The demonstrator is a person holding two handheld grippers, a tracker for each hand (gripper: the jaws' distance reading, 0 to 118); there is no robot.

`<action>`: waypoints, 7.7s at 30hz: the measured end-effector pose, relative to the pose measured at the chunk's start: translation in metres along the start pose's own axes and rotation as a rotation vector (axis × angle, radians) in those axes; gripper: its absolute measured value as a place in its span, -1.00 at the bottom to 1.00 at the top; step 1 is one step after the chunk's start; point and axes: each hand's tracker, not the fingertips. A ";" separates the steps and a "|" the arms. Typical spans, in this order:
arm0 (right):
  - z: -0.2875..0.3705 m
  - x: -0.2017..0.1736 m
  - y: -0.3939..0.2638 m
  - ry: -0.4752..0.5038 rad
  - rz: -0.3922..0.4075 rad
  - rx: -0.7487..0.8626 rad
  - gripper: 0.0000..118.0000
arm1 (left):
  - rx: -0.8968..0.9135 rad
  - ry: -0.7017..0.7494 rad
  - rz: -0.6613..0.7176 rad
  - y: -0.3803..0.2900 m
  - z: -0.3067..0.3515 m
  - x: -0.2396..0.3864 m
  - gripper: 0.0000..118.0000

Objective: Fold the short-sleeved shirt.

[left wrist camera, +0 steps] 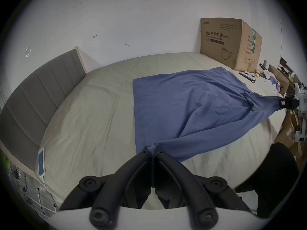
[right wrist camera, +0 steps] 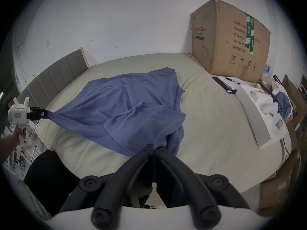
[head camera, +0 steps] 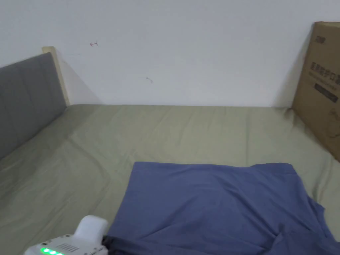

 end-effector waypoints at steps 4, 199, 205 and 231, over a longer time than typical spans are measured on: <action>0.007 0.002 -0.015 -0.002 -0.015 -0.060 -0.99 | -0.065 -0.014 0.058 -0.026 0.005 -0.008 -0.99; -0.152 0.000 0.097 -0.100 -0.145 -0.399 -0.81 | -0.484 0.113 0.411 0.025 -0.154 -0.038 0.93; -0.152 0.002 0.092 -0.111 -0.137 -0.384 -0.81 | -0.358 0.075 0.167 0.042 -0.127 -0.006 -0.87; -0.017 0.059 -0.014 -0.087 -0.356 -0.467 -0.81 | -0.394 -0.092 0.083 -0.011 -0.016 -0.008 -0.96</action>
